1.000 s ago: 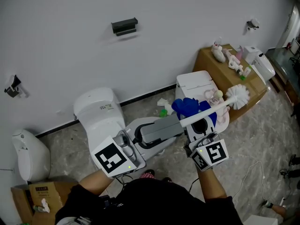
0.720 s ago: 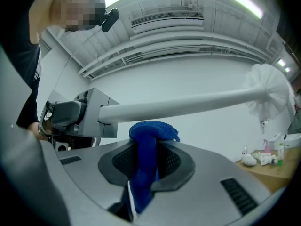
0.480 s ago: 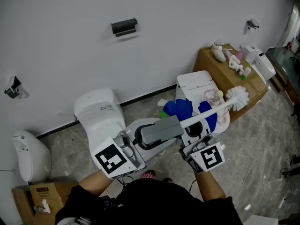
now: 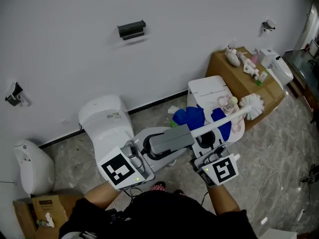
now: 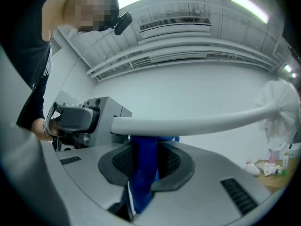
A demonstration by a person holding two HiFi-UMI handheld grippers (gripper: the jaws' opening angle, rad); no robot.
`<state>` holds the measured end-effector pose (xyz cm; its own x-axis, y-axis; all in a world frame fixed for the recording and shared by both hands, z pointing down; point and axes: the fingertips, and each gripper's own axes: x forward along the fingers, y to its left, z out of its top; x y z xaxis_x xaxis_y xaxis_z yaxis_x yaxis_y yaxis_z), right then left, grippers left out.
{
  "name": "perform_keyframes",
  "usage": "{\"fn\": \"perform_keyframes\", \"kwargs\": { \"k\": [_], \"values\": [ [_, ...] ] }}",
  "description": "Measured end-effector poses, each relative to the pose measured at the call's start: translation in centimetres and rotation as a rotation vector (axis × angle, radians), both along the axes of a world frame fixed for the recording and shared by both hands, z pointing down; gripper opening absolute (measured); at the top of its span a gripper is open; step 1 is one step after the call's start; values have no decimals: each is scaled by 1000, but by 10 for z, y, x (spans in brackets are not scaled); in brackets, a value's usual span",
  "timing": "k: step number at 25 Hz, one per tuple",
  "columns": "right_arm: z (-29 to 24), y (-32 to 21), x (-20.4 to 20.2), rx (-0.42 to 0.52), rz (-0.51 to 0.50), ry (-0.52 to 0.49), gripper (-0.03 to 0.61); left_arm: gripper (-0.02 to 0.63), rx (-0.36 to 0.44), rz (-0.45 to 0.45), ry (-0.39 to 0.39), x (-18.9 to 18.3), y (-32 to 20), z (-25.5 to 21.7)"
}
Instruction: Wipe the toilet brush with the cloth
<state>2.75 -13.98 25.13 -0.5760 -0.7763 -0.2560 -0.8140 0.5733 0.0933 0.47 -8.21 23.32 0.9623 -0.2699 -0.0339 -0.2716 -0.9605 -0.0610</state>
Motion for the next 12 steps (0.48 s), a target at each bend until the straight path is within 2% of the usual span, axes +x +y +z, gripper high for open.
{"fn": "perform_keyframes", "kwargs": {
  "k": [12],
  "values": [
    [3,2,4,0,-9,-26,80,160,-1,7,-6,1,0,3]
  ]
}}
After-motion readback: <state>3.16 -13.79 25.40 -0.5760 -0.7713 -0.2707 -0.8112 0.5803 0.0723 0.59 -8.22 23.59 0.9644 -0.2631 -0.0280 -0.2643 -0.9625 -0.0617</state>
